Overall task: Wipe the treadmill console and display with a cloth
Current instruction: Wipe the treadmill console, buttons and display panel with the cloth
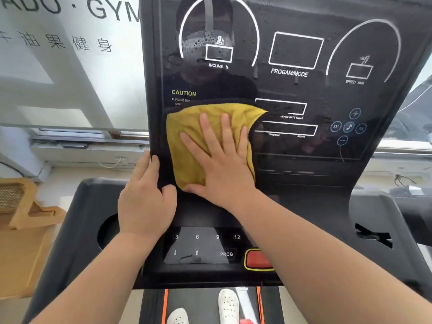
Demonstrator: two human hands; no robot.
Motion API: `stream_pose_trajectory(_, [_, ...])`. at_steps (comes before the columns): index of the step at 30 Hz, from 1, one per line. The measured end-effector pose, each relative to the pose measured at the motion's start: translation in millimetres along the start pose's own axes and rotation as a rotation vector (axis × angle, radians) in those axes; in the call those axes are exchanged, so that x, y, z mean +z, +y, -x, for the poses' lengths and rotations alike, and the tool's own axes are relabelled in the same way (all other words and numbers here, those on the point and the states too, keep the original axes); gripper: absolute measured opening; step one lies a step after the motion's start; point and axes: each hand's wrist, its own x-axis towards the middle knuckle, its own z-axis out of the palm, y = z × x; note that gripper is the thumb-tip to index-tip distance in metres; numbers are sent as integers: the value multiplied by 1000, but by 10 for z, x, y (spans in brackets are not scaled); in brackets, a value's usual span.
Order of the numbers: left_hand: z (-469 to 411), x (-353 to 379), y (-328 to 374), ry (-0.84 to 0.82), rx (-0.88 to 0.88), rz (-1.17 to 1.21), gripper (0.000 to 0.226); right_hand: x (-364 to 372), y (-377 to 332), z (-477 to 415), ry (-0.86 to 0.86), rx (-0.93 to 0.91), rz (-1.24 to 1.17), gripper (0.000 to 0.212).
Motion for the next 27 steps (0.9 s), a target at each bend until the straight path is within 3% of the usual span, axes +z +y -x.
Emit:
stream_pose_trajectory(4, [-58, 35, -11, 60, 67, -7, 70, 186, 102, 409, 32, -65, -27, 100])
stream_pose_trajectory(9, [-219, -16, 50, 101, 151, -14, 79, 200, 482, 632, 73, 260, -105, 92])
stream_pose_trajectory(13, [-332, -48, 137, 83, 151, -16, 80, 28, 703, 257, 272, 387, -201, 69])
stream_pose_trajectory(16, [-319, -34, 180, 75, 132, -15, 81, -92, 649, -135, 321, 413, -149, 79])
stream_pose_trajectory(19, [-327, -14, 156, 87, 149, 5, 81, -155, 481, -366, 283, 331, -37, 83])
stream_pose_trajectory(25, [-320, 32, 107, 107, 145, 51, 80, 64, 198, -108, 196, -138, 41, 64])
stream_pose_trajectory(27, [-328, 24, 101, 111, 161, 52, 79, 139, 343, 25, 206, -150, 77, 59])
